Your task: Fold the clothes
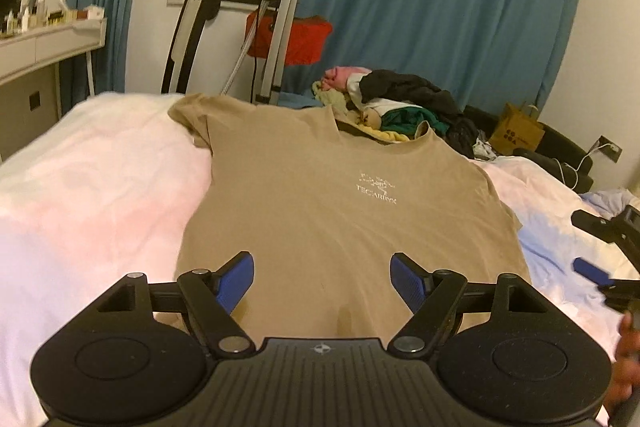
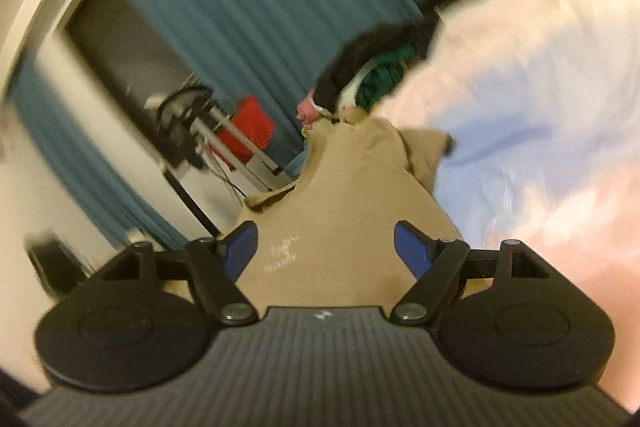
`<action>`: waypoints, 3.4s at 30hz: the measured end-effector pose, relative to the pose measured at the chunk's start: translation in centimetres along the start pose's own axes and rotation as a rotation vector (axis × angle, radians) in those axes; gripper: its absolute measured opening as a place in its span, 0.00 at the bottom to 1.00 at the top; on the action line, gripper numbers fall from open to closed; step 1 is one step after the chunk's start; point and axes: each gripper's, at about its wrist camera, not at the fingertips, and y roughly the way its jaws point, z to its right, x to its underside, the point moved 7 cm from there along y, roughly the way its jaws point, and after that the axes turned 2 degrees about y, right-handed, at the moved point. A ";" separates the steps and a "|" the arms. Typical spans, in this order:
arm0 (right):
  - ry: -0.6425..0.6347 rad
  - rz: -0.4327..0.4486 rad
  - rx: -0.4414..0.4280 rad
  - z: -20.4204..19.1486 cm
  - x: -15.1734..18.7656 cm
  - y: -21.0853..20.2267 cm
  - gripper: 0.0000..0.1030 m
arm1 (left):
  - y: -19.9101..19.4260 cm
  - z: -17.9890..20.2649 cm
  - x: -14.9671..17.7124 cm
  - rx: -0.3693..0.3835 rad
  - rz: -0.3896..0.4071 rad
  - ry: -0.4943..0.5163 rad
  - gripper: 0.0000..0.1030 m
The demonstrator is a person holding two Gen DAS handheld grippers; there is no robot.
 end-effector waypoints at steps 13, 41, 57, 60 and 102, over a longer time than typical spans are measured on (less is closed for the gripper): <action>0.476 -0.053 -0.071 12.1 -4.8 12.8 0.67 | 5.5 1.0 1.3 -0.002 -0.062 0.017 0.77; 0.541 0.334 -0.145 12.4 -12.8 15.1 0.05 | 8.8 0.0 0.8 -0.010 -0.013 -0.019 0.78; 0.417 0.107 0.013 12.9 -12.5 20.3 0.60 | 8.2 -0.5 -0.2 0.000 0.031 -0.044 0.78; 0.321 0.123 0.073 12.0 -13.7 21.3 0.51 | 9.2 -0.4 -0.3 -0.007 0.027 -0.028 0.78; -0.766 -0.111 0.150 -11.2 1.8 17.9 0.63 | 10.8 -7.7 -1.4 -0.086 -0.071 -0.111 0.87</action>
